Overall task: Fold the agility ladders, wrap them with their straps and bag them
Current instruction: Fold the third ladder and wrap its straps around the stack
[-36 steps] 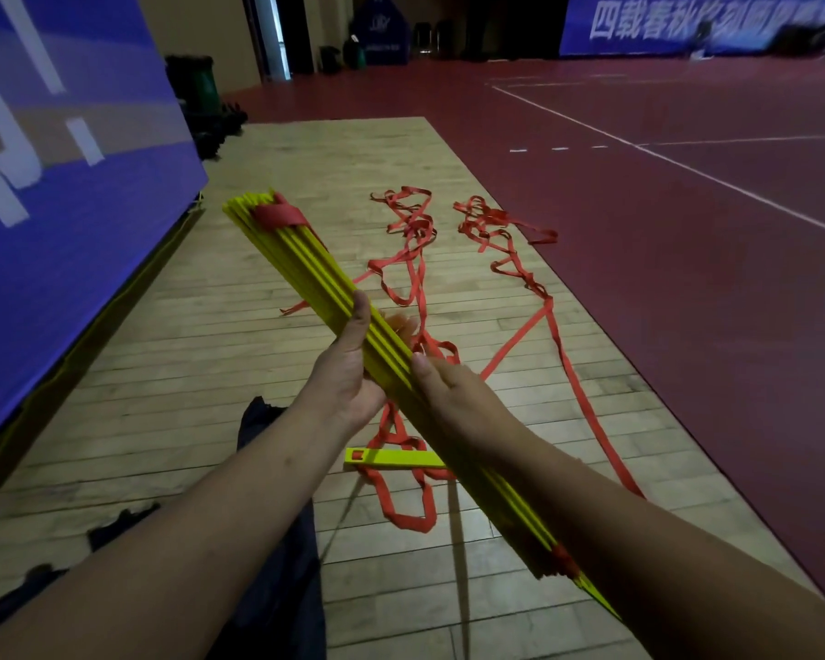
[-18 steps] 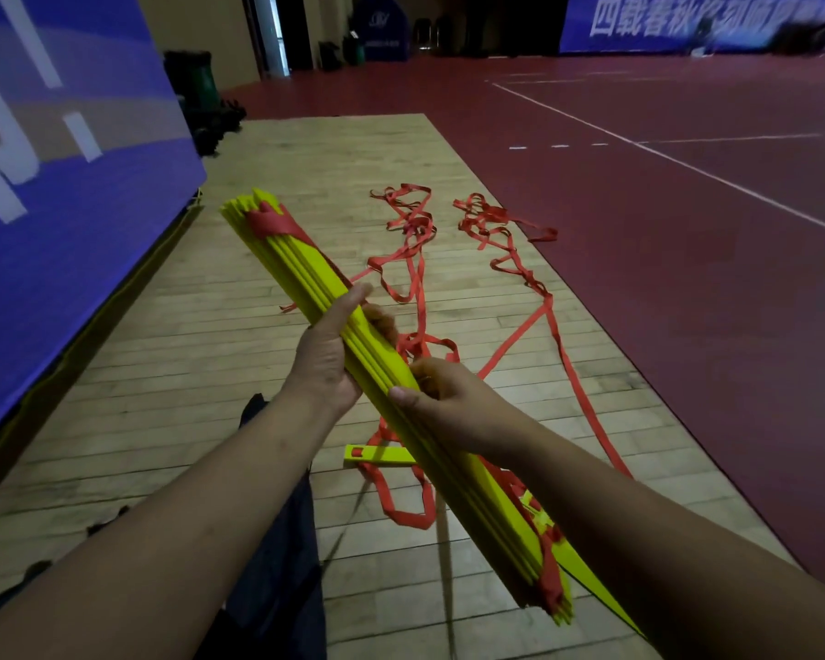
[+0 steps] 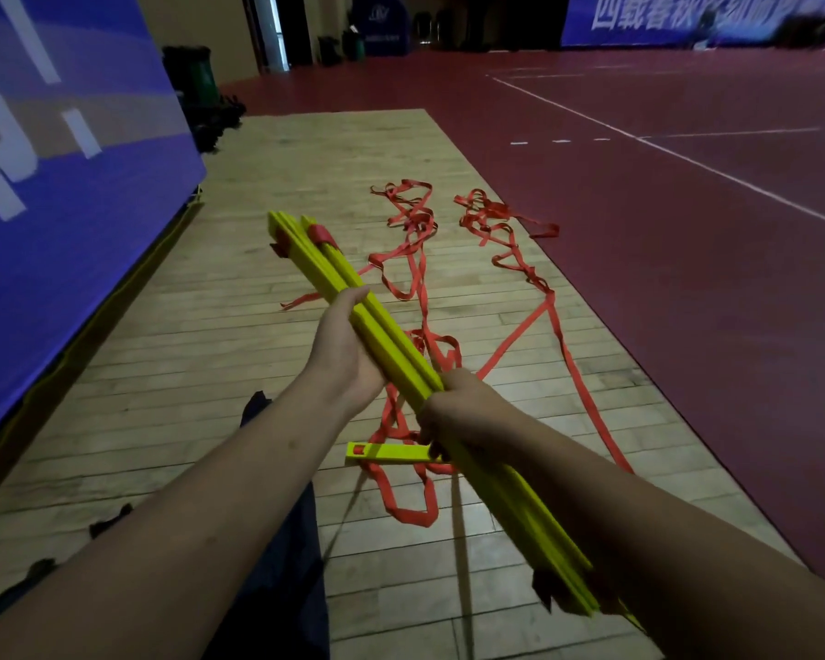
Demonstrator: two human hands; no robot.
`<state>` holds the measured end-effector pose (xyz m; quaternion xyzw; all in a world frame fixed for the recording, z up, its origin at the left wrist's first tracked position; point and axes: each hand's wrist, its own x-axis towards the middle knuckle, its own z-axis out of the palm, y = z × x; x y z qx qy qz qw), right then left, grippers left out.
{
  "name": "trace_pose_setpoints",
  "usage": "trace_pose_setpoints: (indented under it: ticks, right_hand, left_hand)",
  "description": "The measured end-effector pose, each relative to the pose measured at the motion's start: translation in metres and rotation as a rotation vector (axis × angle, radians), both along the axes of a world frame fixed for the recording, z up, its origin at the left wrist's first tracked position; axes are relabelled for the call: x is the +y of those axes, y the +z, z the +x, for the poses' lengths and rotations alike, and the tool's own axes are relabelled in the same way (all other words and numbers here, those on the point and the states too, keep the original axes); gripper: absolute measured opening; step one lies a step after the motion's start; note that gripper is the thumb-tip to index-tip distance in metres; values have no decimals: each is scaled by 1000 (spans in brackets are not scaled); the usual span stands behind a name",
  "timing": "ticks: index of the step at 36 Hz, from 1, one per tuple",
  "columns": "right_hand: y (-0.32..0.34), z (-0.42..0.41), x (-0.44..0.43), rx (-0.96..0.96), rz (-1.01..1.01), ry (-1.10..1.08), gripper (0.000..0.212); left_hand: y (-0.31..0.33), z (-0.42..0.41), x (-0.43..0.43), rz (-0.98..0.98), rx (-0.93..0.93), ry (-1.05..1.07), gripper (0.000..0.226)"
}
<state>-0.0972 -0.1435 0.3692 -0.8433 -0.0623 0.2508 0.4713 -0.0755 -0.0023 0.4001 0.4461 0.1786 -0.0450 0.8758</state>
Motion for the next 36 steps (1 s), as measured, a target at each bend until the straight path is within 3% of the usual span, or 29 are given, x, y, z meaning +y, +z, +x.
trace_pose_setpoints:
  ticks: [2,5,10,11,13,16,19,20,22,24,25,27,29,33,34,36]
  right_hand:
    - [1,3,-6,-3,14,-36,20]
    - [5,8,-17,6,100,-46,29]
    - [14,13,-34,78,241,-47,11]
    - [14,14,-38,99,246,-19,11]
    - [12,12,-44,202,269,90,20]
    - [5,11,-48,397,307,290,27]
    - [-2,12,-44,544,366,439,15]
    - [-2,11,-42,600,391,477,12]
    - [-5,11,-38,647,401,521,11]
    - [-12,13,-36,576,354,511,19]
    - [-15,14,-36,537,327,492,23]
    - [-18,16,-35,474,274,422,30]
    - [-15,16,-31,293,169,336,34]
    - [-18,6,-11,-165,-197,179,79]
    - [-20,3,-6,-245,-202,135,76]
    - [-19,3,-5,-320,-134,71,47]
  left_hand:
    - [1,1,1,58,-40,-72,43]
    - [-1,7,9,315,-96,-165,80]
    - [3,21,43,738,-158,124,94]
    - [4,25,50,722,-191,138,100]
    - [4,34,62,463,-298,94,97]
    - [1,31,62,54,-395,-61,58]
    - [-6,25,47,-71,-395,-148,96]
    - [-6,25,42,-118,-407,-122,96]
    - [-2,23,33,-208,-425,-47,71]
    - [1,24,30,-262,-372,67,30]
    - [3,24,29,-260,-358,97,20]
    - [5,24,27,-181,-318,128,29]
    - [6,24,25,-72,-261,167,20]
    - [3,26,21,21,-189,270,24]
    - [5,26,20,37,-202,272,27]
    - [10,25,20,74,-265,235,35]
